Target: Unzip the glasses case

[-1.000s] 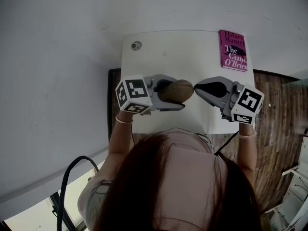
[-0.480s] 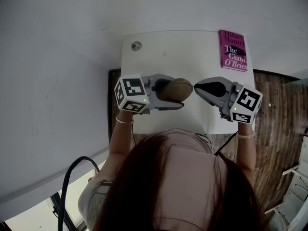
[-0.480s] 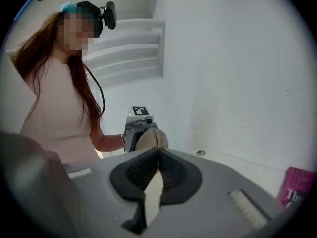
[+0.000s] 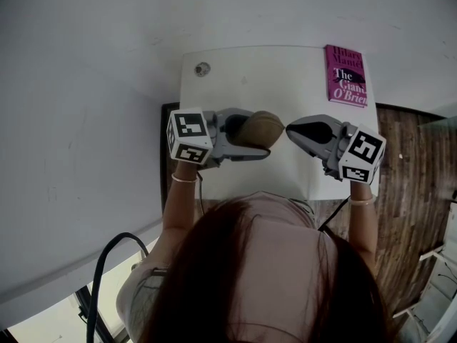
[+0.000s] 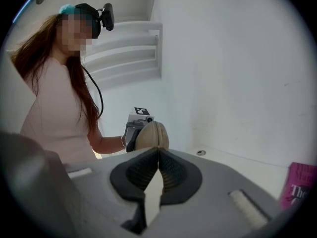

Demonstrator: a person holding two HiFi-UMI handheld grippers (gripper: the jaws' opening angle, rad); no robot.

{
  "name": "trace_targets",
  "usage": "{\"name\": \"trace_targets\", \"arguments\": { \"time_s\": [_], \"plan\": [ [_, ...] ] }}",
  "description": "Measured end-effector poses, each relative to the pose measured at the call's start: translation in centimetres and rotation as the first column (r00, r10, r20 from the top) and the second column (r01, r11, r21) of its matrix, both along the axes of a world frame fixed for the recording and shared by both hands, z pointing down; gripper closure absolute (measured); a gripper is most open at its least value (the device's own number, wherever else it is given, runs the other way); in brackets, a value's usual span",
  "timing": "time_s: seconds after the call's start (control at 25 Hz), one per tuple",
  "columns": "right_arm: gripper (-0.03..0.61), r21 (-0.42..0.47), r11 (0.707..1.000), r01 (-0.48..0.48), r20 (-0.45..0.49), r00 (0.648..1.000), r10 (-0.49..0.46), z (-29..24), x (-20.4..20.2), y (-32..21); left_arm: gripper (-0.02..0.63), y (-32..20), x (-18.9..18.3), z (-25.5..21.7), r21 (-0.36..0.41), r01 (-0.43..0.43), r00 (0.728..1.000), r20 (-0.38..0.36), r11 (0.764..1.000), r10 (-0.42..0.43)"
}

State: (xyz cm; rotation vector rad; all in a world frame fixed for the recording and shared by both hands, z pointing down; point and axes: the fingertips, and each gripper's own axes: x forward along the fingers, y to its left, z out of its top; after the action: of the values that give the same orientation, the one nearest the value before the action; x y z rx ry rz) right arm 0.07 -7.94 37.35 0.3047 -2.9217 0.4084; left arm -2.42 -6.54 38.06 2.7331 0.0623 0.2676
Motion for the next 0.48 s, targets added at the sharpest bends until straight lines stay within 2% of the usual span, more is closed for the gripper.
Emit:
{"name": "trace_targets", "arguments": {
  "time_s": [0.36,0.48],
  "plan": [
    [0.572,-0.009,1.0,-0.021,0.026,0.999,0.021,0.1,-0.1,-0.5,0.322,-0.9,-0.1,-0.8,-0.032,0.034,0.998,-0.052,0.999,-0.035],
    [0.572,-0.01,1.0,-0.023,0.027,0.999,0.023,0.2,-0.3,-0.5,0.322,-1.1,-0.3,-1.1,-0.046,0.039,0.995,-0.094,0.998,-0.043]
  ]
}}
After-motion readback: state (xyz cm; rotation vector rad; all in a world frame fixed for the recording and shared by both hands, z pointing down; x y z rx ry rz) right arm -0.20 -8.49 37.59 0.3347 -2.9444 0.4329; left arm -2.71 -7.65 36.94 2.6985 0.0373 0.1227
